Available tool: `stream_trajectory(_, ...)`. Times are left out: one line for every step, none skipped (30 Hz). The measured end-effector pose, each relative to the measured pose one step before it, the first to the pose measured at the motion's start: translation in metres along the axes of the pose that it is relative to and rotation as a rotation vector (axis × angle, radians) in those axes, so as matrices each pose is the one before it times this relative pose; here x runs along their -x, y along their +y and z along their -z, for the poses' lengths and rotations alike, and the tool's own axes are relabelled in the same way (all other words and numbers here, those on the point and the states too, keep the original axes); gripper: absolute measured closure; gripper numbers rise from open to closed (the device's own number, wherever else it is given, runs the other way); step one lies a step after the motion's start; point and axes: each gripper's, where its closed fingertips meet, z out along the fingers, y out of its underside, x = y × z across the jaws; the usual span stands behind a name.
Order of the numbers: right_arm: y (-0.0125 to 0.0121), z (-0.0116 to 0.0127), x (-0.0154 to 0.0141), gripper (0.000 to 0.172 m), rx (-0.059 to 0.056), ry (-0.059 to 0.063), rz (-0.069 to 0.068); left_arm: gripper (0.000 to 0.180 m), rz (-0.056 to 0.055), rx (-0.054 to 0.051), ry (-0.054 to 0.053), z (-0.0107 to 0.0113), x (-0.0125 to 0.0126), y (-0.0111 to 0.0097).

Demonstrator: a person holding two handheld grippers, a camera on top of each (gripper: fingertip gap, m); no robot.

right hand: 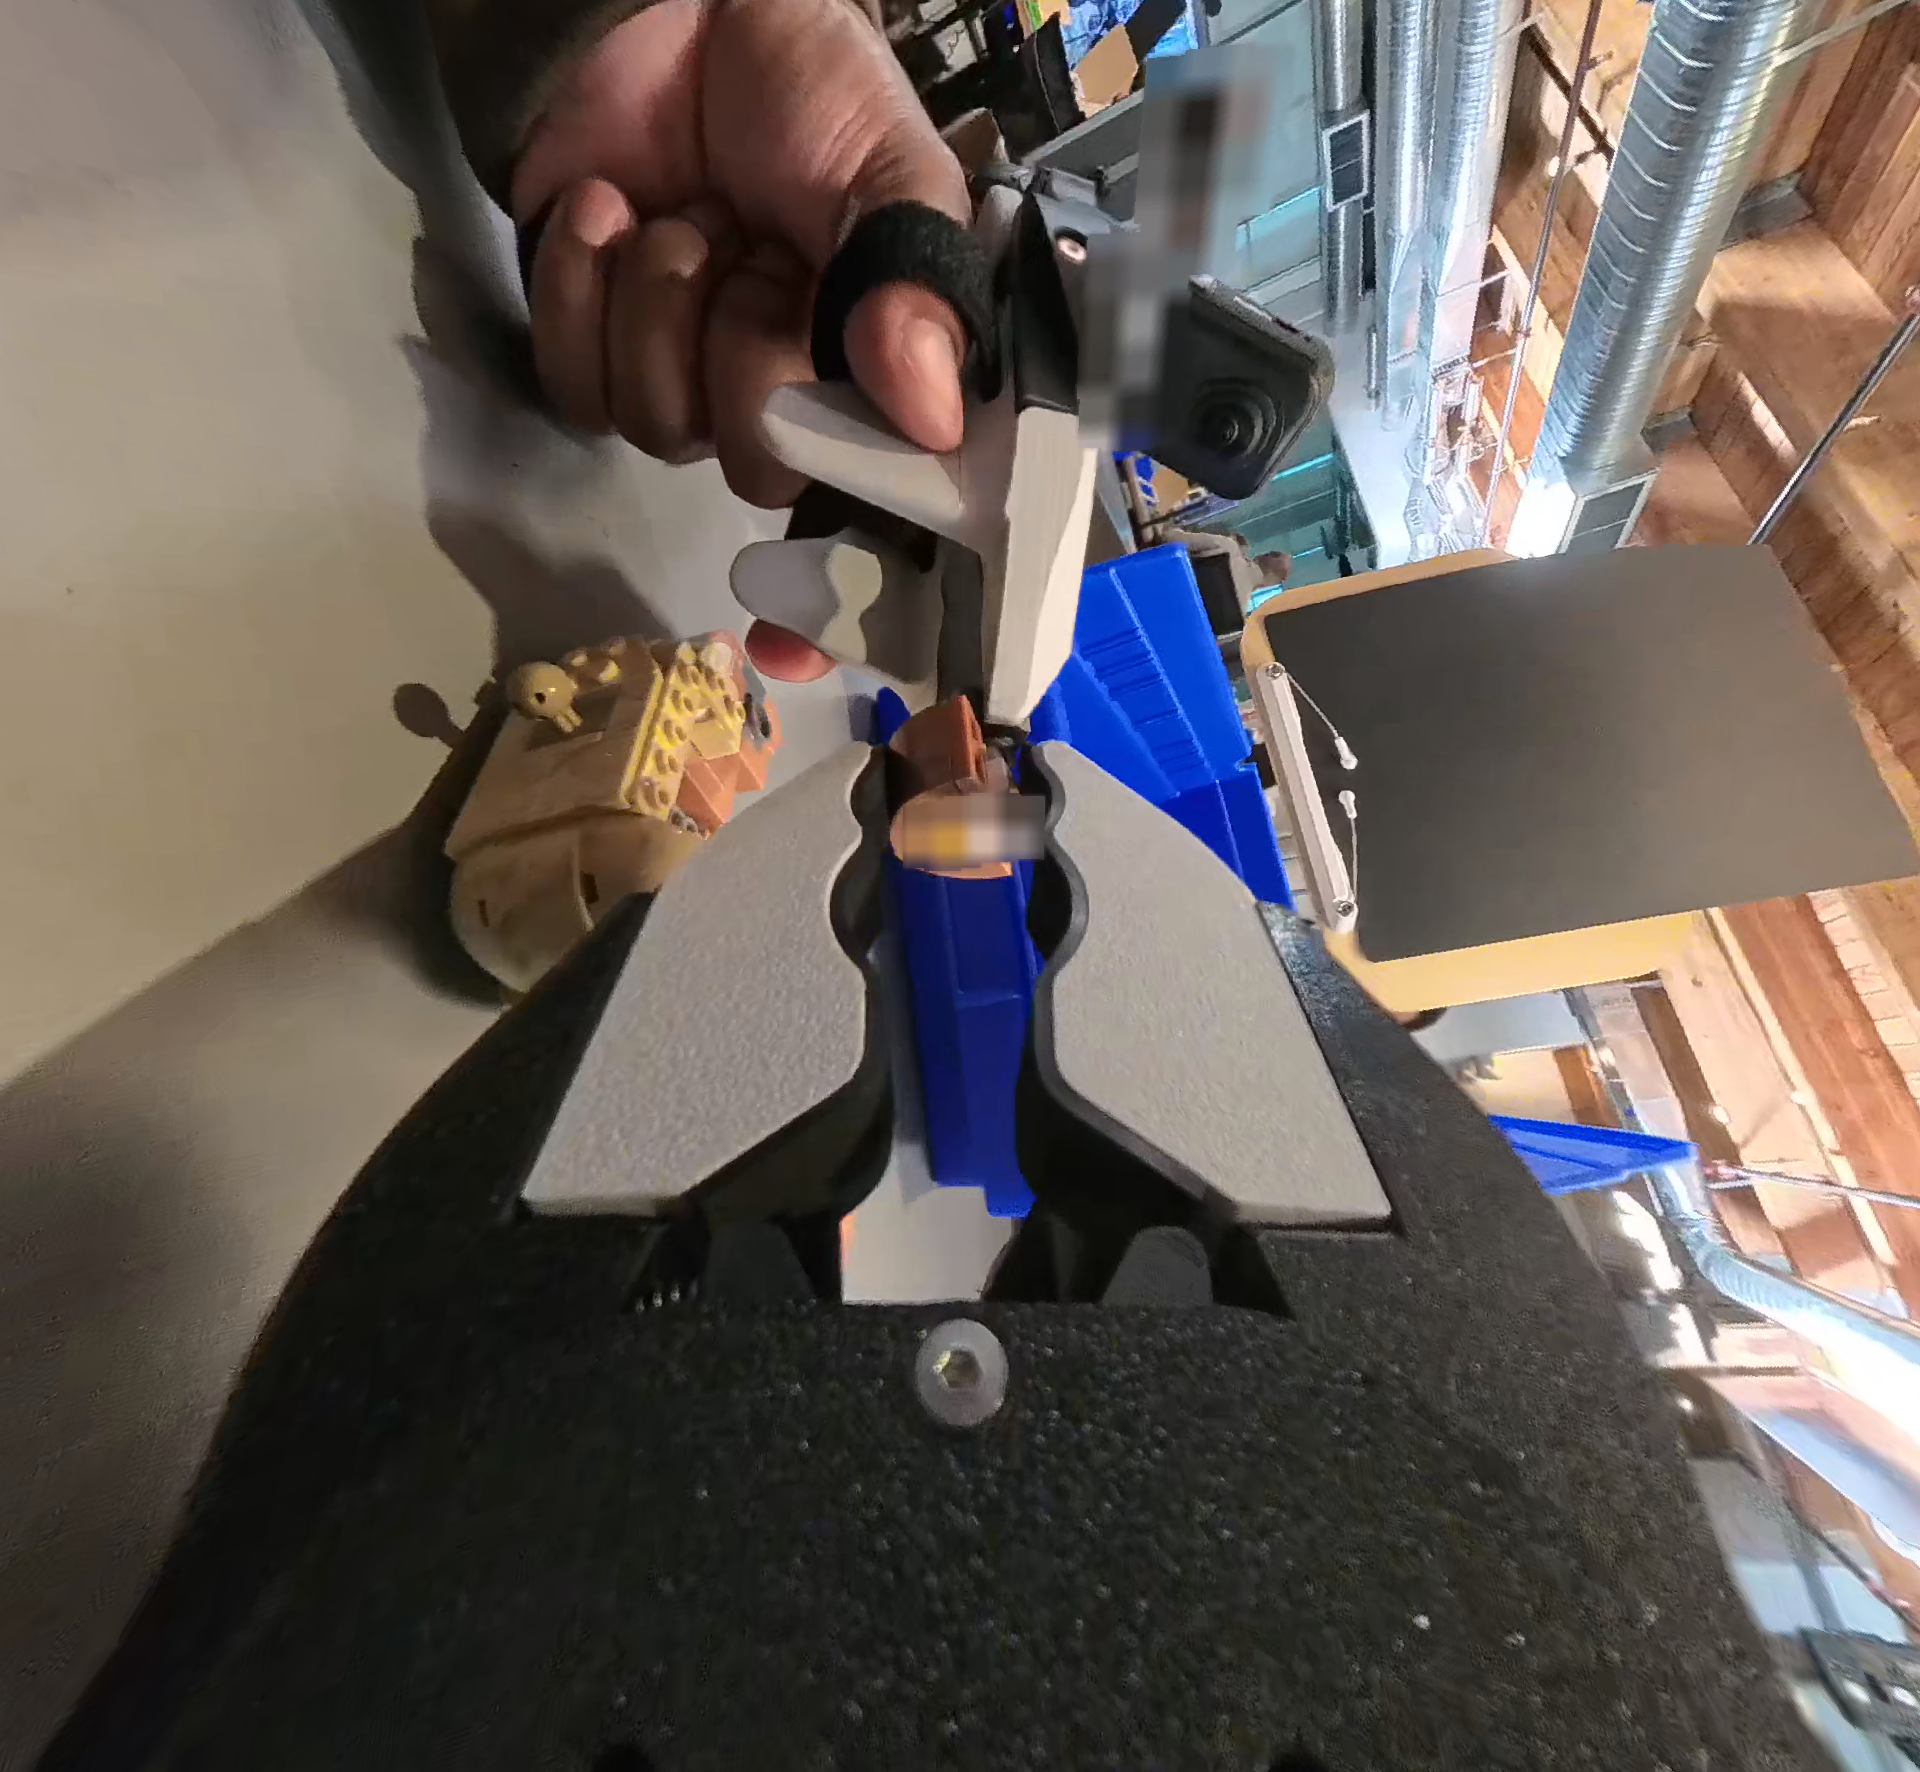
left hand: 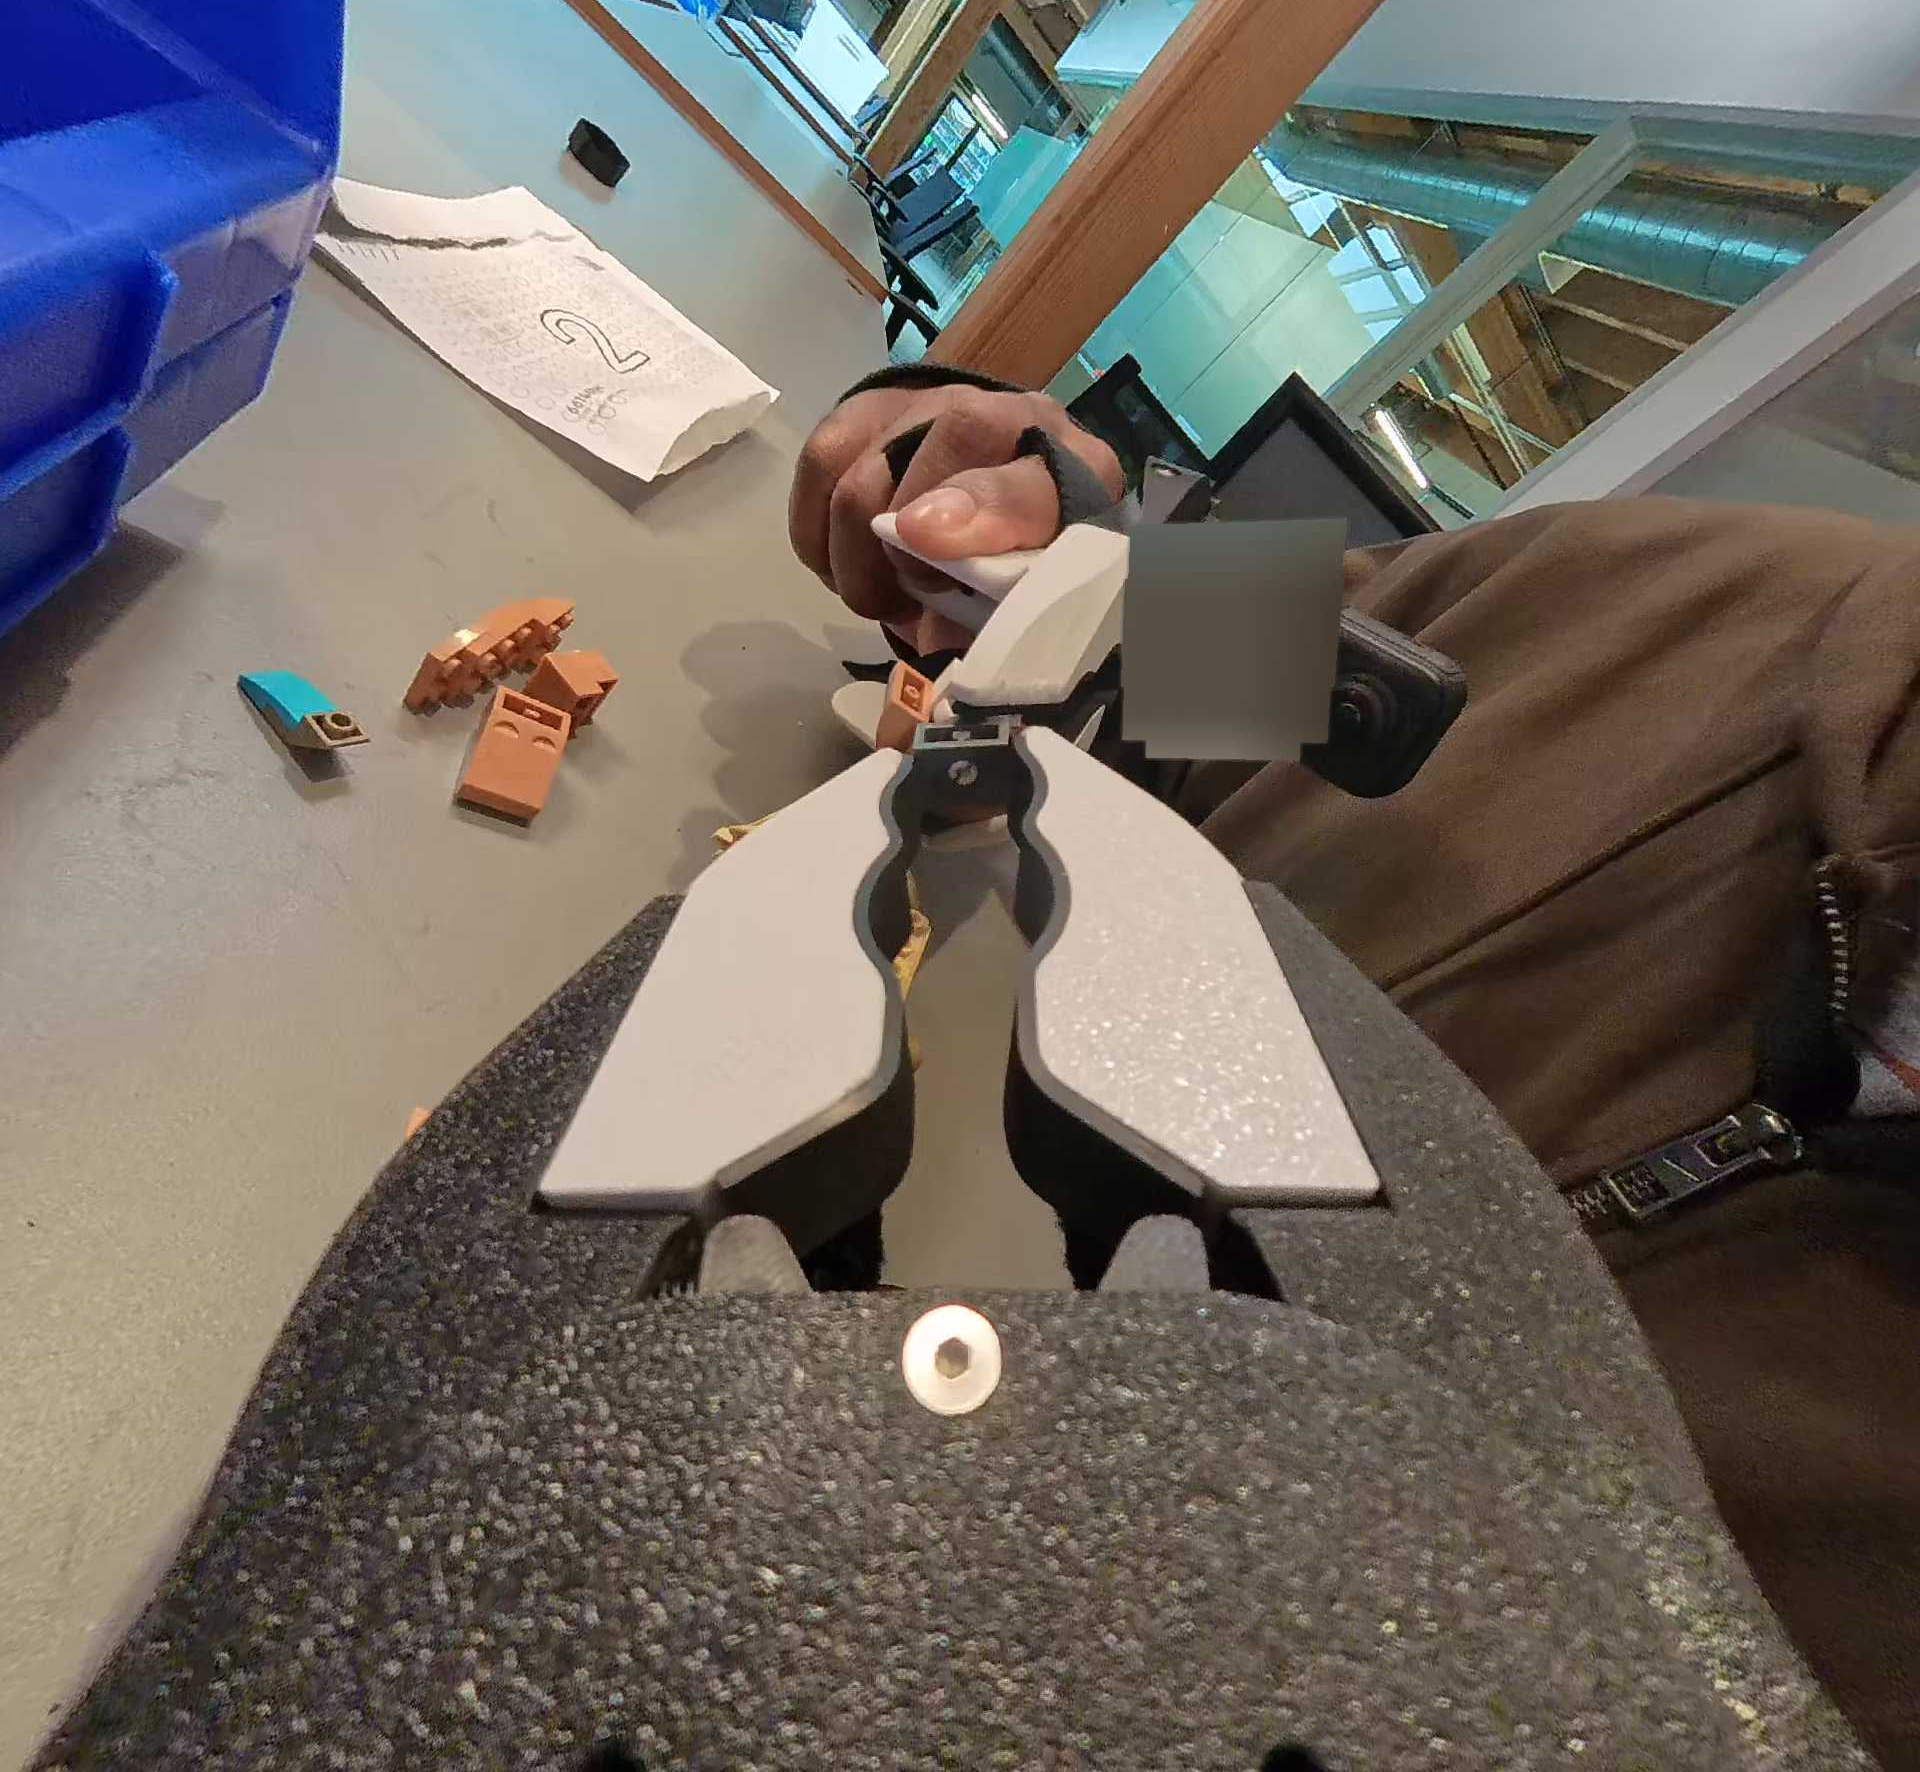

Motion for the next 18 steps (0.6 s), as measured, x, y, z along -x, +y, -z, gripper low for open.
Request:
stream_trajectory(0.00019,0.00017,-0.00026,0.147,-0.0022,-0.0036,-0.0124,0.164,-0.0006,0.0010,-0.0023,0.00000,-0.00004,-0.00022)
stream_trajectory(0.00001,0.00006,-0.00006,0.147,-0.0034,-0.0034,-0.0124,0.164,-0.0142,0.0075,-0.0079,0.00002,-0.00010,0.00016)
stream_trajectory(-0.00013,0.00013,-0.00053,0.147,-0.0044,-0.0028,-0.0194,0.165,-0.0196,0.0059,-0.0114,0.00024,-0.00032,-0.00046)
stream_trajectory(-0.00044,0.00022,-0.00081,0.147,-0.0068,-0.0025,-0.0207,0.165,-0.0175,0.0065,-0.0063,0.00037,-0.00084,-0.00067)
stream_trajectory(-0.00037,0.00009,-0.00090,0.147,-0.0053,0.0002,-0.0116,0.165,-0.0125,0.0059,-0.0043,0.00042,-0.00072,-0.00071)
stream_trajectory(0.00022,-0.00017,-0.00052,0.147,-0.0011,0.0012,-0.0061,0.165,-0.0103,0.0021,-0.0078,0.00042,0.00007,-0.00068)
stream_trajectory(0.00007,-0.00019,0.00019,0.147,-0.0035,-0.0037,-0.0114,0.165,-0.0082,0.0038,-0.0059,0.00026,0.00029,0.00043)
stream_trajectory(-0.00011,-0.00002,0.00046,0.147,-0.0066,-0.0038,-0.0145,0.165,0.0032,0.0006,0.0022,0.00027,-0.00015,0.00033)
stream_trajectory(0.00007,0.00003,0.00043,0.147,-0.0033,-0.0026,-0.0081,0.165,0.0060,-0.0013,0.0030,-0.00012,-0.00004,0.00024)
stream_trajectory(0.00064,-0.00014,0.00032,0.147,0.0012,0.0003,0.0036,0.165,0.0044,0.0016,0.0000,0.00002,0.00054,0.00042)
stream_trajectory(0.00116,-0.00036,0.00027,0.147,0.0041,0.0033,0.0097,0.165,0.0053,0.0006,-0.0039,-0.00001,0.00103,0.00000)
stream_trajectory(0.00138,-0.00043,0.00051,0.147,0.0054,0.0006,0.0071,0.165,0.0060,0.0009,-0.0030,-0.00013,0.00107,0.00036)
stream_trajectory(0.00179,-0.00037,0.00146,0.147,0.0065,-0.0051,0.0051,0.165,0.0135,0.0053,0.0016,-0.00014,0.00139,0.00125)
stream_trajectory(0.00399,-0.00014,0.00162,0.148,0.0149,-0.0061,-0.0018,0.165,0.0090,0.0081,-0.0065,0.00172,0.00325,0.00154)
stream_trajectory(0.00850,0.00076,-0.00095,0.147,0.0288,0.0069,-0.0179,0.180,-0.0141,-0.0088,-0.0143,0.00615,0.00400,-0.00078)
stream_trajectory(0.00943,0.00220,-0.00335,0.148,0.0229,0.0138,-0.0355,0.179,-0.0179,-0.0251,-0.0389,0.00948,0.00656,-0.00393)
stream_trajectory(0.00684,0.00282,-0.00361,0.148,0.0075,0.0044,-0.0543,0.171,-0.0143,-0.0124,-0.0246,0.00923,0.00406,-0.00280)
stream_trajectory(0.00269,0.00247,-0.00271,0.148,-0.0071,-0.0059,-0.0631,0.166,-0.0196,0.0106,-0.0107,0.00706,0.00118,0.00035)
